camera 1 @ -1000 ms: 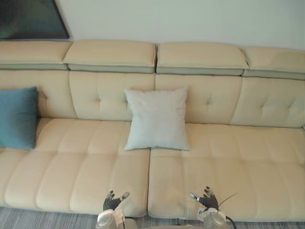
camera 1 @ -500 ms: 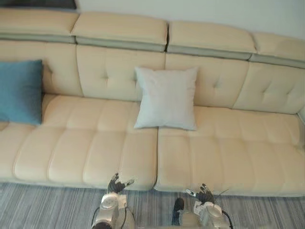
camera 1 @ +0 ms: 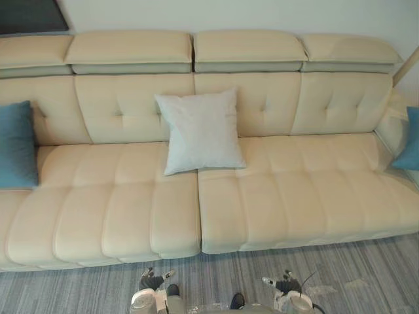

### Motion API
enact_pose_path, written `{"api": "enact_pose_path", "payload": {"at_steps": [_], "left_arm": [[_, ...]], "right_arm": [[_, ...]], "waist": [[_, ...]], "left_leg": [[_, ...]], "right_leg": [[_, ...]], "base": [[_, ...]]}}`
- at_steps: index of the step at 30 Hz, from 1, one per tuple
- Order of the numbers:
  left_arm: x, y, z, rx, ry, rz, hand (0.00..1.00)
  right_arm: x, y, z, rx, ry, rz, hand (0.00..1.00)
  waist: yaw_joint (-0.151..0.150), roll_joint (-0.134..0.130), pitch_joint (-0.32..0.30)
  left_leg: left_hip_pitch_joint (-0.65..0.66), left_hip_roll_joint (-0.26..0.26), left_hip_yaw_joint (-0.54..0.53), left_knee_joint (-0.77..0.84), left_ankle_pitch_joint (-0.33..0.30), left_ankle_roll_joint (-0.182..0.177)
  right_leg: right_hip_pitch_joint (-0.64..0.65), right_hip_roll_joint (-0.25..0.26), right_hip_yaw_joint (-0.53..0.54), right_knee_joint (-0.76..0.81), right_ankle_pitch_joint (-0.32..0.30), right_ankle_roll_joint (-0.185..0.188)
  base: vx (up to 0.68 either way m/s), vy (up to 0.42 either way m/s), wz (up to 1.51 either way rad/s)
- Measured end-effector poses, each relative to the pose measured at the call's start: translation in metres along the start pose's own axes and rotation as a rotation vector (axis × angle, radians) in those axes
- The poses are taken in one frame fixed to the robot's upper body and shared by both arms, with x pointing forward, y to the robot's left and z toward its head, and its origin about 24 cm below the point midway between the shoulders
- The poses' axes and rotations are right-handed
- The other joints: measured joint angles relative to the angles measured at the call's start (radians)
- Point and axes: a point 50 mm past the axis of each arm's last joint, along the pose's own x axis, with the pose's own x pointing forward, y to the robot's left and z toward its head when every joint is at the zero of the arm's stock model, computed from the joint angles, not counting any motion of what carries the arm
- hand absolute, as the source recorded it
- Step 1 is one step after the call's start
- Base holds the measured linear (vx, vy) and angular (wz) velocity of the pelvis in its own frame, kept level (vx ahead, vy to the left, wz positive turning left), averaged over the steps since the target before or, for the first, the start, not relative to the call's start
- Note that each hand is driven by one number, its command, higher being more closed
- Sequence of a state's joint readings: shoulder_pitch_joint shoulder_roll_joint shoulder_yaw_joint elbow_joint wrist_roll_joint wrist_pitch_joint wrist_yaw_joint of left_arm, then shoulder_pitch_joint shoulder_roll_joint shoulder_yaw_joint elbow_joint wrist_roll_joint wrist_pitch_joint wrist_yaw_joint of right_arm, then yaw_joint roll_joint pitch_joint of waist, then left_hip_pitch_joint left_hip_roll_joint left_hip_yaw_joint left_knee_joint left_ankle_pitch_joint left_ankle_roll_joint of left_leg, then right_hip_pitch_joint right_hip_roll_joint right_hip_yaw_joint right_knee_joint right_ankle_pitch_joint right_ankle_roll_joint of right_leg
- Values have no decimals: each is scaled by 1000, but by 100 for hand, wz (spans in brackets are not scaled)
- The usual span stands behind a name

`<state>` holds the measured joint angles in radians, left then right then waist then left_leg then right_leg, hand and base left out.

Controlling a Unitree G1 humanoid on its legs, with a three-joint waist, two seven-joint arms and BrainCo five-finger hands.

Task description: Pick up cushions and gather them together orderly.

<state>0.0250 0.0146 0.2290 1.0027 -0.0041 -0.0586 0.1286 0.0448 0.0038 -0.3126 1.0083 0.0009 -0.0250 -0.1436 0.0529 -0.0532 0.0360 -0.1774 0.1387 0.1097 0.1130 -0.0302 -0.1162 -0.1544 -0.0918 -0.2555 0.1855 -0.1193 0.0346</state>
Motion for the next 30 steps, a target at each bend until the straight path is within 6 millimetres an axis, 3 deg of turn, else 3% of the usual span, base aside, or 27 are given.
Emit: {"api": "enact_pose_path", "payload": {"at_steps": [7, 15, 17, 20, 23, 28, 30], "left_arm": [[0, -6, 1, 53, -5, -33, 0], [0, -8, 1, 98, -10, -56, 0], [1, -12, 7, 92, -24, -66, 0], [1, -15, 11, 78, -40, -73, 0], [2, -18, 16, 74, -55, -78, 0], [3, -29, 32, 87, -106, -105, 0], [3, -37, 43, 99, -140, -124, 0]], "right_arm": [[3, 4, 14, 0, -37, 12, 0], [2, 4, 8, -2, -19, 13, 0], [2, 4, 11, -1, -31, 13, 0], [3, 6, 16, -10, -52, 13, 0], [2, 13, 27, -24, -90, 33, 0], [1, 17, 46, -9, -166, 35, 0], [2, 22, 61, -5, -209, 41, 0]], "waist": [[-3, 12, 9], [-5, 24, 36], [-2, 28, 59], [8, 45, 62], [6, 39, 71], [2, 10, 87], [3, 6, 100]], "left_leg": [[47, -31, -38, -29, 7, 10], [87, -40, -39, -47, 22, 22], [47, -34, -51, 53, -29, 16], [-43, -30, -194, 239, -144, -7], [-87, -33, -228, 372, -234, -10], [-151, -68, -158, 480, -303, 37], [-188, -83, -88, 504, -312, 63]], "right_leg": [[62, -18, -13, -21, 0, -1], [100, -27, -14, -28, 2, 4], [84, -25, -1, -11, 0, 6], [31, 2, 59, 20, 0, 12], [-18, 25, 137, 57, 0, 28], [-155, 26, 321, 89, 63, 73], [-227, 23, 386, 70, 151, 74]], "base": [[60, 31, 15], [-46, 12, 3], [-110, 22, -15], [-107, 86, -60], [-53, 153, -81], [-63, 231, -109], [-107, 244, -164]]}}
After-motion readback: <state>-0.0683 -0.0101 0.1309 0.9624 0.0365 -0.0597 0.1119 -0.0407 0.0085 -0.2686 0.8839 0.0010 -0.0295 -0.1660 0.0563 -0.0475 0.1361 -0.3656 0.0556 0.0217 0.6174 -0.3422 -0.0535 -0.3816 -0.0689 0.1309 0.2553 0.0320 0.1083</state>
